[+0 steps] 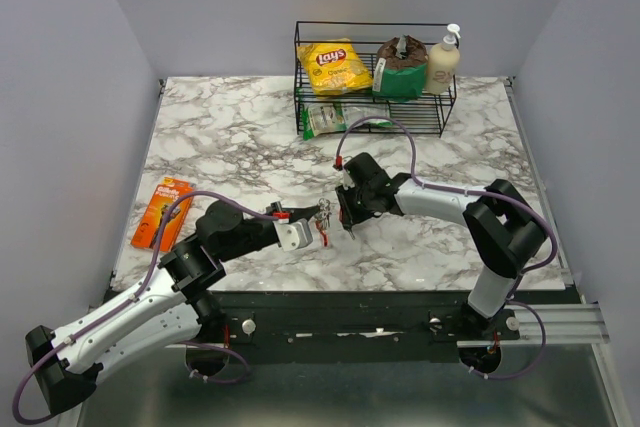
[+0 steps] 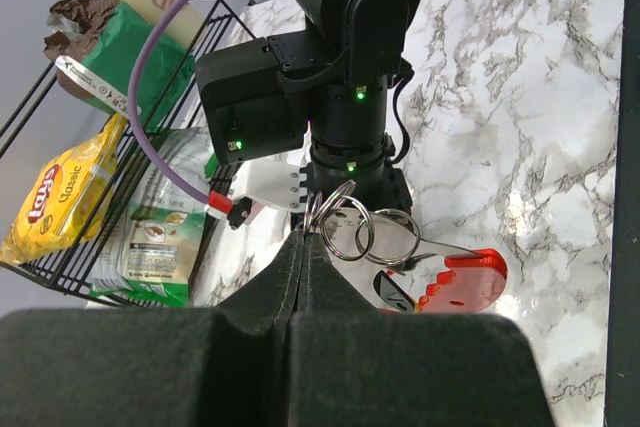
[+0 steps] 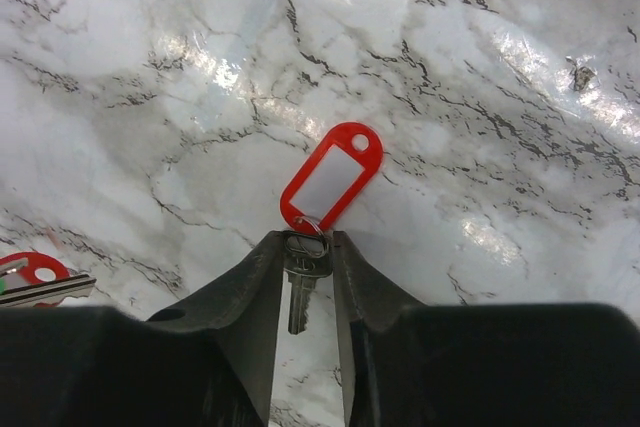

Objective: Put the keys on the keyring

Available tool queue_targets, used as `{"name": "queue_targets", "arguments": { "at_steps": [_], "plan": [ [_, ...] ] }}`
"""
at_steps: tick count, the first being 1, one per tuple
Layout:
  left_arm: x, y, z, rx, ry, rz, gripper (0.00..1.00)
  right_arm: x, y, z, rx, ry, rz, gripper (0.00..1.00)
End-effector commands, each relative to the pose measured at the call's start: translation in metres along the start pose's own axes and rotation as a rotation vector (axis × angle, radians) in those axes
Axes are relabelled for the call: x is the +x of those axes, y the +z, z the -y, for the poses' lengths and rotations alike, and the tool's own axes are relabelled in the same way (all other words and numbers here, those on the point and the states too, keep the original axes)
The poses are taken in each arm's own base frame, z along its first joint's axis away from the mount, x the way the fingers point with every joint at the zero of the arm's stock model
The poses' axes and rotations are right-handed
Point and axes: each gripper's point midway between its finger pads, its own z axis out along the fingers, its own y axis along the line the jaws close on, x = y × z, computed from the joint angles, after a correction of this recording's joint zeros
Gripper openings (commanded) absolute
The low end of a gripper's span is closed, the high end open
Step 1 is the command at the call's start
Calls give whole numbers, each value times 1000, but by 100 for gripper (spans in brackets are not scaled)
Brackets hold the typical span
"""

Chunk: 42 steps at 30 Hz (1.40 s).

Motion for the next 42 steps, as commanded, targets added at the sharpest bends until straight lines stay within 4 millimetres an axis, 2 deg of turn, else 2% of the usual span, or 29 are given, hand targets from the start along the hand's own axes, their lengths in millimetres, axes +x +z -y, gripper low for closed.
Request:
{"name": "queue_targets", "arguments": {
  "at_steps": [1,5,6,14,17,21,25,28,29,32,36,42],
  "plan": [
    [-14,-3,-9,-39,17,45,0,-5,2,-8,-26,6,22,32],
    [-14,-3,-10,-43,17,43,0,-8,-2,-9,-31,6,40,4],
    [-14,-3,-9,-41,18,43,0,-8,-2,-9,-32,4,43,1],
    [-13,-4,-9,-43,15,36,0,-23,-18,-13,-45,-18,120,1],
    [-12,-4,-10,-47,16,35,0,-36,-34,-17,-61,-37,174,0],
    [-8,-5,-5,-28,5,16,0,-55,-61,-22,-83,-93,251,0],
    [-5,-7,1,-4,2,-4,0,-76,-107,-43,-170,-196,356,0],
    [-3,-9,8,34,9,-12,0,-81,-135,-61,-262,-292,404,1],
    [-3,-10,11,48,20,-8,0,-85,-150,-65,-278,-310,438,1],
    [-3,-14,17,70,38,-2,0,-87,-179,-79,-343,-400,499,1],
    [-5,-17,18,67,52,8,0,-80,-203,-98,-449,-501,527,1],
    [-7,-14,17,69,58,9,0,-64,-217,-126,-652,-570,489,1]
  ]
}}
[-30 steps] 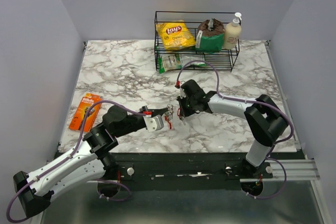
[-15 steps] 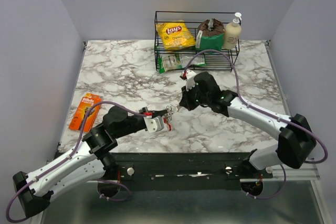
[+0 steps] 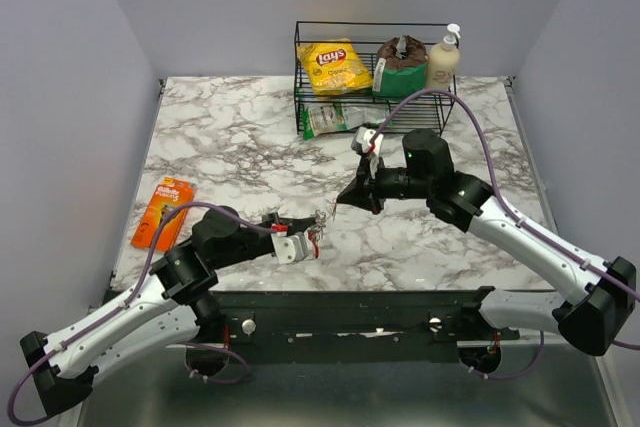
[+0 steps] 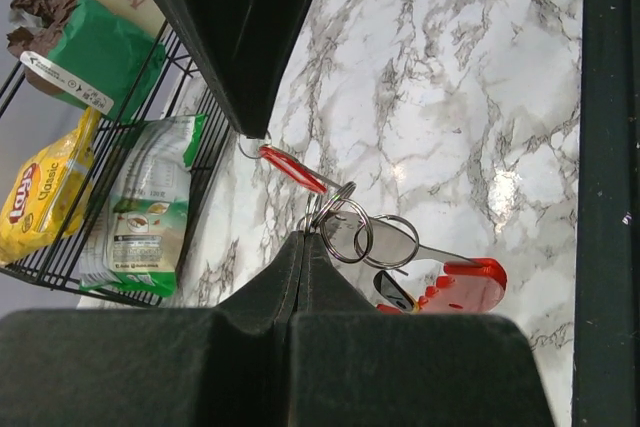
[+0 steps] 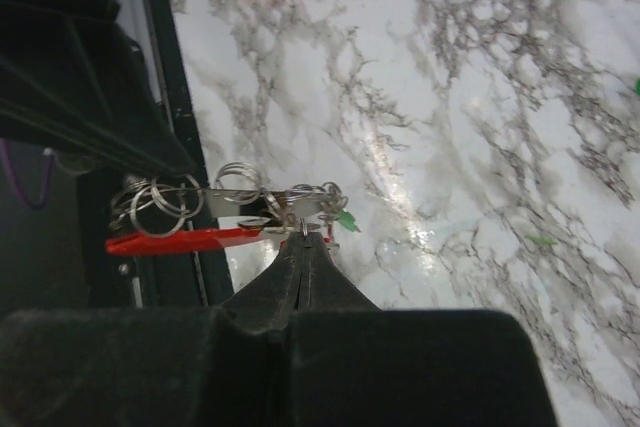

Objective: Put the keys on the keyring

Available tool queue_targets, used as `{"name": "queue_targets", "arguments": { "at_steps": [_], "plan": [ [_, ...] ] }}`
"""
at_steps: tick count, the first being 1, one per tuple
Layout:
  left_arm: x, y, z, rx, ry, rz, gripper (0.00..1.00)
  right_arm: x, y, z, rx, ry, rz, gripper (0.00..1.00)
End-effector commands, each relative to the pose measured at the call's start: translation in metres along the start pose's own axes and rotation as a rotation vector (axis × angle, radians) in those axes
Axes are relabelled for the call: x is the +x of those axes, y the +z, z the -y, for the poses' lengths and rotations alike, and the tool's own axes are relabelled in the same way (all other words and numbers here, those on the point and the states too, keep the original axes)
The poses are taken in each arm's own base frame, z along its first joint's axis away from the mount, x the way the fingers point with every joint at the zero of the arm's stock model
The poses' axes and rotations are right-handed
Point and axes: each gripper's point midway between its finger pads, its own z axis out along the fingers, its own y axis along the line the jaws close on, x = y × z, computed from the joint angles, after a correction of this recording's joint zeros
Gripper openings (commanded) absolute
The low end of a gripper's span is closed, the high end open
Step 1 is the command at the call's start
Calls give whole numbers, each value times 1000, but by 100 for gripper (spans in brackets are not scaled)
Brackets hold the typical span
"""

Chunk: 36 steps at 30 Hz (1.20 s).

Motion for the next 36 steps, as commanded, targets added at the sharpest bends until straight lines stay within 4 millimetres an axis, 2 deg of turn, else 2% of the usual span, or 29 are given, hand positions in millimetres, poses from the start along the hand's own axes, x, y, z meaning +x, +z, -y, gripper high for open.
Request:
{"name": "queue_targets", "arguments": {
  "at_steps": [1,4,17,24,30,36],
  "plan": [
    [-13,2,-3,2,29,46,0,0,-3,-37,-234,-15,-16,0],
    [-11,5,-5,-7,18,25,0,-2,-4,-50,-316,-2,-26,1],
    [-11,4,-15,-62,57,3,0,-2,-6,-59,-375,1,-29,0],
    [-17,5,-13,-57,81,38,0,0,-3,-58,-380,20,-38,0],
    [-25,3,-8,-51,137,94,0,7,3,-45,-302,38,-60,0],
    [-32,1,-4,-30,144,126,0,1,0,-46,-304,27,-46,0]
  ]
}}
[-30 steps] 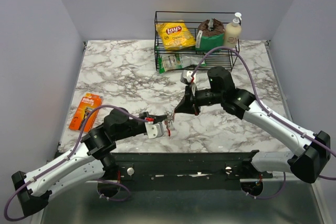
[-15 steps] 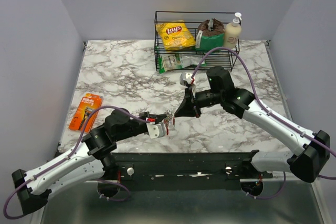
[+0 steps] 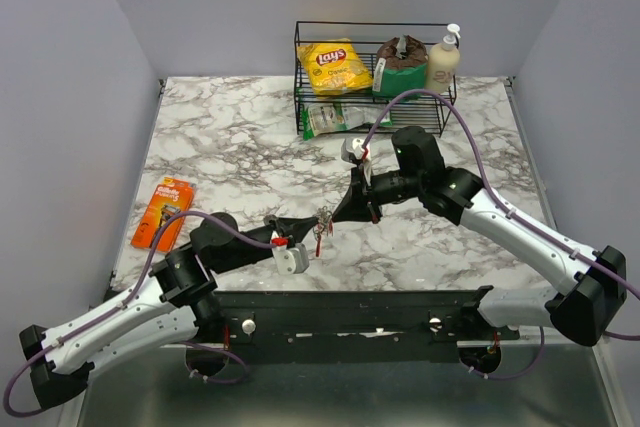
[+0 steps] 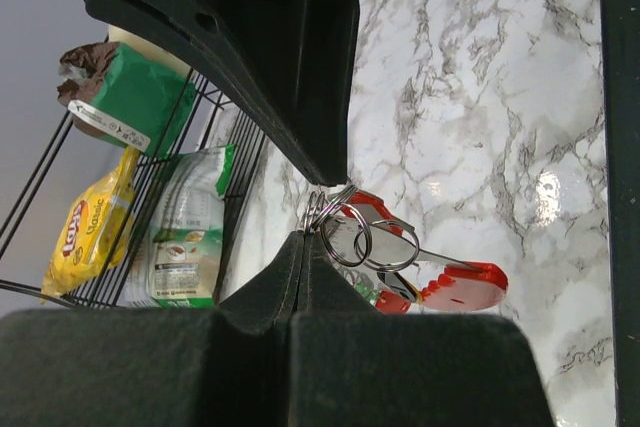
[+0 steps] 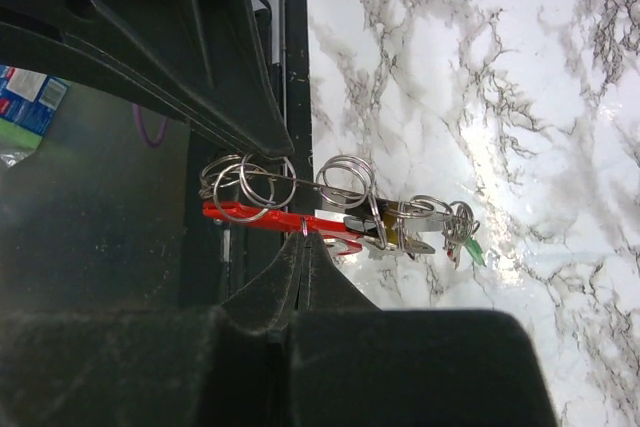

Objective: Put the keys on the keyring

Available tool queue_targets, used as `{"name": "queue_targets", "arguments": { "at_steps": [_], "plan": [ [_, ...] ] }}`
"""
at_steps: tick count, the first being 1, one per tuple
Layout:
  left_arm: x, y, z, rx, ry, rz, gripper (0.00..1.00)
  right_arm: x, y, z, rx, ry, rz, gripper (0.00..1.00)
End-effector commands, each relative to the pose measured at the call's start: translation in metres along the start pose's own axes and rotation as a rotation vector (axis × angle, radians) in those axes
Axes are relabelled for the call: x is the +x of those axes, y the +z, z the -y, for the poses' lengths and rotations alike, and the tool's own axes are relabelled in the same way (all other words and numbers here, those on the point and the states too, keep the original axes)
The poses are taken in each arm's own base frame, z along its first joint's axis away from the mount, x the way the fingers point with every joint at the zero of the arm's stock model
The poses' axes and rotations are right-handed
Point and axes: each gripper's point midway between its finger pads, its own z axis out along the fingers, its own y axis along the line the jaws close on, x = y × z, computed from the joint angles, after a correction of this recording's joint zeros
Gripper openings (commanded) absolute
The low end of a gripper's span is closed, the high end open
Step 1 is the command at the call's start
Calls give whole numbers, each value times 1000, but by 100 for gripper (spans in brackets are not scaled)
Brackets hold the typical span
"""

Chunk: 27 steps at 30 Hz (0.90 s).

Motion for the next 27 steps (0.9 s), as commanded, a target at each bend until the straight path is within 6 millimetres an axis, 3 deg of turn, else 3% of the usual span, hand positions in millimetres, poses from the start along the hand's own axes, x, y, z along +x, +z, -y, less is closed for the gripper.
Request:
{"name": "queue_targets", "arguments": {
  "at_steps": [1,27],
  "plan": [
    [-19,0,-5,-12,33,83,0,-12,-3,0,6,-18,17,0],
    [3,14,-2,17,2,-25,0,-20,-10,-14,-27,-43,41,0]
  ]
}}
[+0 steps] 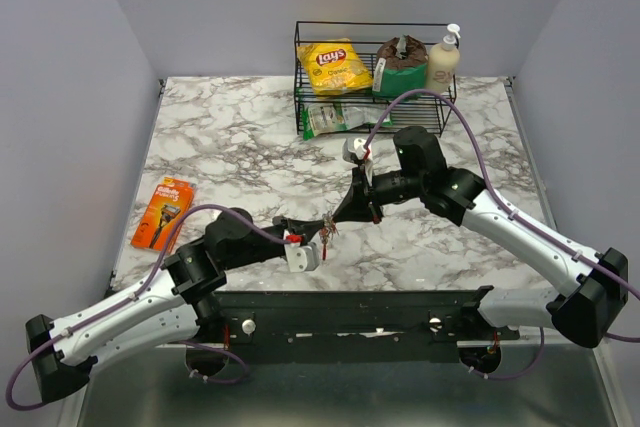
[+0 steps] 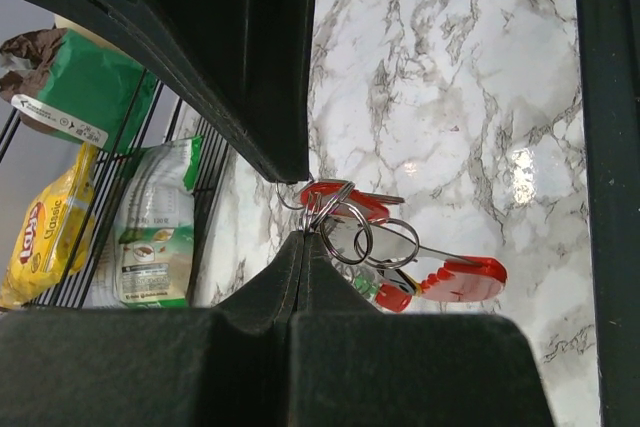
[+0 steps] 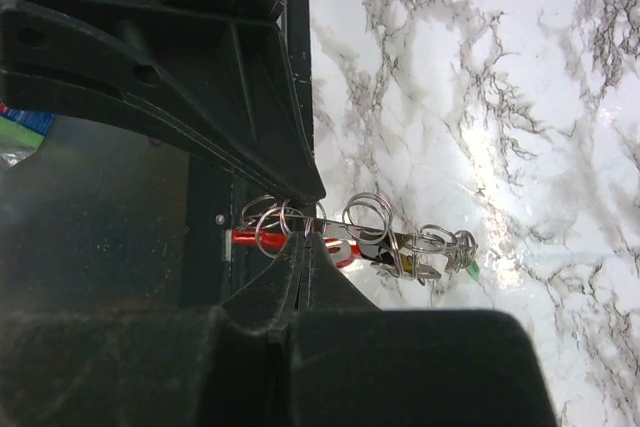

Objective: Put the keys on the keyring

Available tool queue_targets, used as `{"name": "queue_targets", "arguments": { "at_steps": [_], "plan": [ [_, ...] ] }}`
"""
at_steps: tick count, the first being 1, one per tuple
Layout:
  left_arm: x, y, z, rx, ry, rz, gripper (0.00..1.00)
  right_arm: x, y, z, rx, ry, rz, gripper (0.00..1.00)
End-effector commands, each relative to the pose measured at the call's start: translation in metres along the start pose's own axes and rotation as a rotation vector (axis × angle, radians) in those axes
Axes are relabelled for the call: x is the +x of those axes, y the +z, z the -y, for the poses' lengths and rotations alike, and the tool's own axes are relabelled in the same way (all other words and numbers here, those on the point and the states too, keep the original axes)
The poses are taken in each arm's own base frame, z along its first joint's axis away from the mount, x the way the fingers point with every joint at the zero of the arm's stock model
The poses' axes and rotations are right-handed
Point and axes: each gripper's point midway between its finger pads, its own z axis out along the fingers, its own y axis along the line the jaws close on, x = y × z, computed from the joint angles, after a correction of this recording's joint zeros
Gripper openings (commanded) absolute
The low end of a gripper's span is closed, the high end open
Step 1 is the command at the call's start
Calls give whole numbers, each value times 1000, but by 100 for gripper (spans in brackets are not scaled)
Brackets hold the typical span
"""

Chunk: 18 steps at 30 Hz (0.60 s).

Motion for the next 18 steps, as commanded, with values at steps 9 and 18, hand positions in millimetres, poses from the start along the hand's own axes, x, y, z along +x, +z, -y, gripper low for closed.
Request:
{"name": "queue_targets", "arguments": {
  "at_steps": [9,18],
  "plan": [
    [-5,-1,-19,-75,8,-20,0,-23,-9,-16,-46,-40,41,0],
    [-7,3,-23,-90,3,-11,0,-21,-7,-15,-54,-35,33,0]
  ]
}}
